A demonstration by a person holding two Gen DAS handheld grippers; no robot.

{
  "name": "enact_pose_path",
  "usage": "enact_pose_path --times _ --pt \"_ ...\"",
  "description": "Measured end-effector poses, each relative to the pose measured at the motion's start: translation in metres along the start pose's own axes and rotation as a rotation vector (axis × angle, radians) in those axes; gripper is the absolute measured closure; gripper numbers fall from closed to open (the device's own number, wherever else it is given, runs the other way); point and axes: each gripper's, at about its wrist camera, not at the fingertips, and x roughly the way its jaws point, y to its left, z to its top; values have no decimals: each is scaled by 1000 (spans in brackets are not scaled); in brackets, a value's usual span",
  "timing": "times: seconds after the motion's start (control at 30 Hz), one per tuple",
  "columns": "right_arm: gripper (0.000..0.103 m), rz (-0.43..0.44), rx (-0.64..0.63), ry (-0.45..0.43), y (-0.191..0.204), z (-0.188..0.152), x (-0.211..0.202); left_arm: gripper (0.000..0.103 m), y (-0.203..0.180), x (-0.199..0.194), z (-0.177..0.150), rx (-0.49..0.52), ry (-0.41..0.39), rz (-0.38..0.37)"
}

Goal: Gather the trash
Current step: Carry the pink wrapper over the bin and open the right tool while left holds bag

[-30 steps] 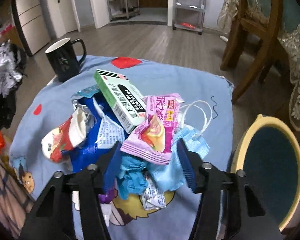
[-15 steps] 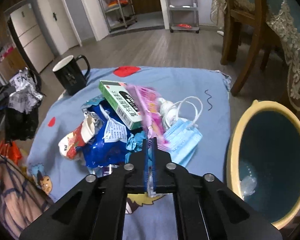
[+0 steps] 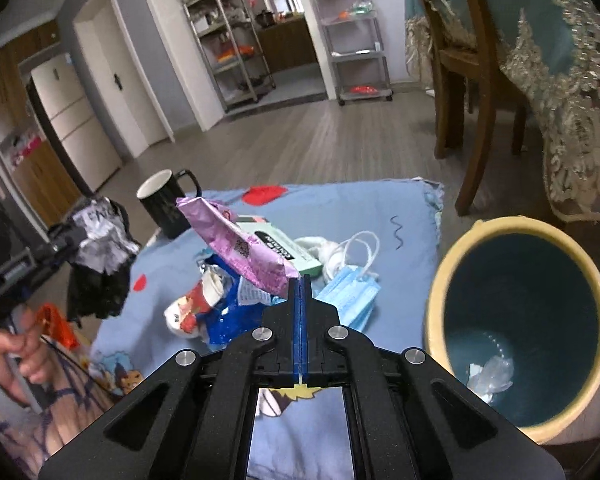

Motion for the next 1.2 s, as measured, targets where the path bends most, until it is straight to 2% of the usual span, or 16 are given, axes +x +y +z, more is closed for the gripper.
enact_pose_path --times 0.27,0.6,0.93,1.2 --pt "102 -26 58 -47 -28 -11 -44 91 -42 6 -11 35 35 -64" --pt "102 -117 180 -100 -73 -29 -94 91 -115 13 -16 145 73 -164" --pt "102 -191 275 -108 -109 -43 -117 91 -171 40 -25 205 132 -227" --pt "102 -241 382 -63 -140 -50 -114 91 -212 73 -34 246 179 -279"
